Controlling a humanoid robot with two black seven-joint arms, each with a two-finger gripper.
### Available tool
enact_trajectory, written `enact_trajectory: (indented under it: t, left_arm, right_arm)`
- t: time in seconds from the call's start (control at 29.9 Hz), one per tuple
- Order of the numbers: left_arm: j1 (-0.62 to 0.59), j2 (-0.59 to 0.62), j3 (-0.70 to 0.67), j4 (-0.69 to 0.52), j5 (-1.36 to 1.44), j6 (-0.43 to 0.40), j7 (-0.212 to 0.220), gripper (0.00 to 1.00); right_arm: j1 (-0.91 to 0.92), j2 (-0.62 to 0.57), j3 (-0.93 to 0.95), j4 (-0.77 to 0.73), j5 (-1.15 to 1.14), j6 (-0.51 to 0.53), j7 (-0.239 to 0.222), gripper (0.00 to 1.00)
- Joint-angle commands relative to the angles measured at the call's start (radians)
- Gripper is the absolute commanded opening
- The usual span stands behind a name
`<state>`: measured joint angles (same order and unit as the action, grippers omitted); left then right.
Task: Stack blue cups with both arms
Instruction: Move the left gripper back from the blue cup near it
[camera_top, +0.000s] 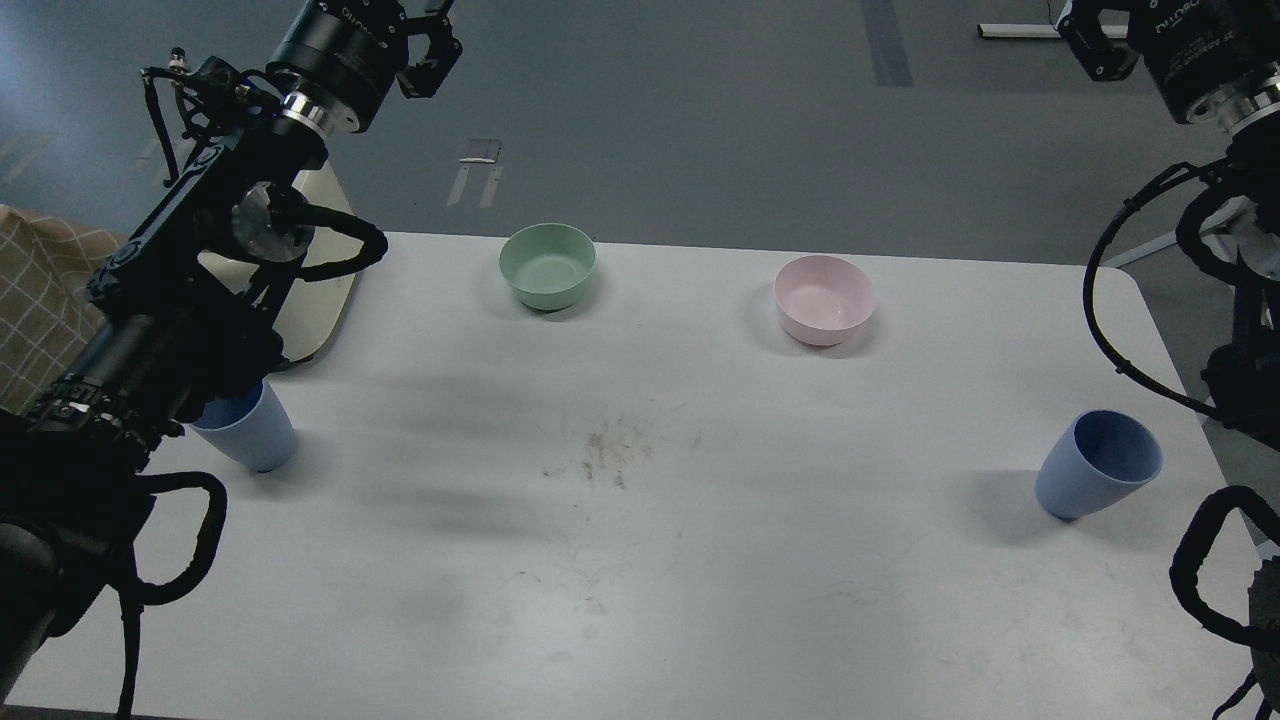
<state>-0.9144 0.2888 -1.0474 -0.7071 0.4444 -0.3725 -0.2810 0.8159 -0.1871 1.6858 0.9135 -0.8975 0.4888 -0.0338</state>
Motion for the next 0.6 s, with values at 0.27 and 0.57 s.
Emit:
enact_trajectory:
  t: [0.27, 0.57]
  left_arm:
    - [0.005, 0.010, 0.004, 0.001, -0.001, -0.016, 0.002, 0.98]
    - [0.015, 0.007, 0.007, 0.000, -0.032, -0.019, -0.033, 0.98]
  right_arm:
    - [-0.044, -0.006, 0.006, -0.005, 0.037, 0.000, 0.002, 1.00]
    - [-0.061, -0.006, -0.002, -0.013, 0.131, 0.000, 0.003, 1.00]
